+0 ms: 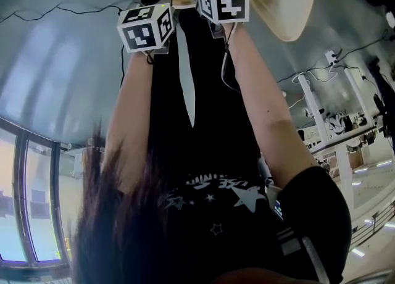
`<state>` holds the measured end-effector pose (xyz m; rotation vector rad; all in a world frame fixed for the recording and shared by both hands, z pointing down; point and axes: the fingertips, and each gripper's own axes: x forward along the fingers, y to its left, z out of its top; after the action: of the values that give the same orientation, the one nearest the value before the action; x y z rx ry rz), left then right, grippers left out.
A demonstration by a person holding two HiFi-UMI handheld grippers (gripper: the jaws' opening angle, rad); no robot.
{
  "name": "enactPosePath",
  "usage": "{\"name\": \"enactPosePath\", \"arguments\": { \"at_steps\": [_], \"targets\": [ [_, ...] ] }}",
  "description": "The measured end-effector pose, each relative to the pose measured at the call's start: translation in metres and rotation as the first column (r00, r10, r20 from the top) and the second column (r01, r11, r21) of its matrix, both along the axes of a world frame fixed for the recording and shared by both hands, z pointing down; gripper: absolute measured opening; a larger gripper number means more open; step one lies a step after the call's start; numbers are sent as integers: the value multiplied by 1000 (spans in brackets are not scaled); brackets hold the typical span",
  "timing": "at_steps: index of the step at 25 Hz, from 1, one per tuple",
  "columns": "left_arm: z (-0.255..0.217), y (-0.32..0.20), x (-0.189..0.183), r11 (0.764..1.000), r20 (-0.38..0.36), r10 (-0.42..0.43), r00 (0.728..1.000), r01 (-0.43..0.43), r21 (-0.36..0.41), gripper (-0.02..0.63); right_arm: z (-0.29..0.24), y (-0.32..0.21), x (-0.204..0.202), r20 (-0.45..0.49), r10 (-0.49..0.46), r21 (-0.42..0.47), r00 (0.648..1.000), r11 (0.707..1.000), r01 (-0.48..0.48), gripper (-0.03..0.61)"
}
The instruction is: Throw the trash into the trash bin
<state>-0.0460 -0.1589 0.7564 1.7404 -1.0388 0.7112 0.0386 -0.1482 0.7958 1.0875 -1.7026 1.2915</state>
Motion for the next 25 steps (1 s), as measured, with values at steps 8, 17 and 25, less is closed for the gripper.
{"name": "enactPosePath", "arguments": {
  "at_steps": [8,17,25],
  "targets": [
    [-5,0,0,1000,-5,5,1000,-5,5,11,-5,0,1,7,7,0,1000,1000,-7,331],
    [-25,-1,-2,1000,-12,16,1000,-15,26,11,-22,-1,-2,4,37,7,999,999,-37,331],
    [-65,-10,-4,995,-21,65,998,-63,74,11,-57,-7,-7,9,58,40,998,997,-58,330]
  ]
}}
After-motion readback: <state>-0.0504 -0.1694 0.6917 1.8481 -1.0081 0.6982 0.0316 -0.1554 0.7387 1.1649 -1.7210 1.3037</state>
